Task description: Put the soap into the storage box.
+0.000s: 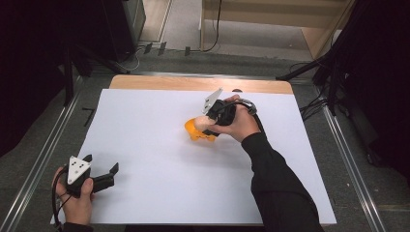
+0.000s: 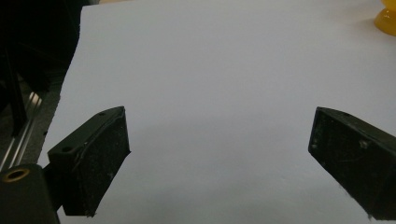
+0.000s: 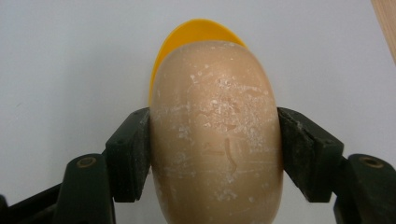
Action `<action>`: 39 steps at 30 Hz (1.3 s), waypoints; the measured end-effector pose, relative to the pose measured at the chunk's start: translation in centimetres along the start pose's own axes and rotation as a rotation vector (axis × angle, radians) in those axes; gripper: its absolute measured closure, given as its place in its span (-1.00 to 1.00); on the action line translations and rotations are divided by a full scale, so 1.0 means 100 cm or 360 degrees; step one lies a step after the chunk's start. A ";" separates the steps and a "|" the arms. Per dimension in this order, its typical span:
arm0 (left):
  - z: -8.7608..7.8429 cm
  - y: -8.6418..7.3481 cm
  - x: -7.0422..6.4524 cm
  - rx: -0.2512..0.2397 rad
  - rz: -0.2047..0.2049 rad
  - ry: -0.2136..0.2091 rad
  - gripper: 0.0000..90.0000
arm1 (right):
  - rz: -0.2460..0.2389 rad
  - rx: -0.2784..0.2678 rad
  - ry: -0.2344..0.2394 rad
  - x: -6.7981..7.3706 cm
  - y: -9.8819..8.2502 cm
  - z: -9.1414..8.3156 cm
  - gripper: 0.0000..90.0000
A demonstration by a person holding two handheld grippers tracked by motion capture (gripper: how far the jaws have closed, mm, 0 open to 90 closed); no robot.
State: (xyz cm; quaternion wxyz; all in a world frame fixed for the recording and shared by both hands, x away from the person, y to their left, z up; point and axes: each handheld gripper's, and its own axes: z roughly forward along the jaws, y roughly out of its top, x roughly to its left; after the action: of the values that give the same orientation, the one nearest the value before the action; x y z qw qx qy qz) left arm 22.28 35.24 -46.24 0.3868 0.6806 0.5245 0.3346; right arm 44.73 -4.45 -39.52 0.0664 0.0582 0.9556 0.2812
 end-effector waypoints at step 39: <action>0.000 0.000 -0.001 0.0005 0.0009 0.0004 -0.88 | 0.0078 -0.0101 -0.0013 0.003 -0.014 -0.009 -0.34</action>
State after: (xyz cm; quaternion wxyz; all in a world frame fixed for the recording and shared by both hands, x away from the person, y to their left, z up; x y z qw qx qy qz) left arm 22.31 35.17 -46.26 0.3842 0.6823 0.5237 0.3356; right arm 44.16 -6.02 -39.56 0.0652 0.0804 0.9442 0.3127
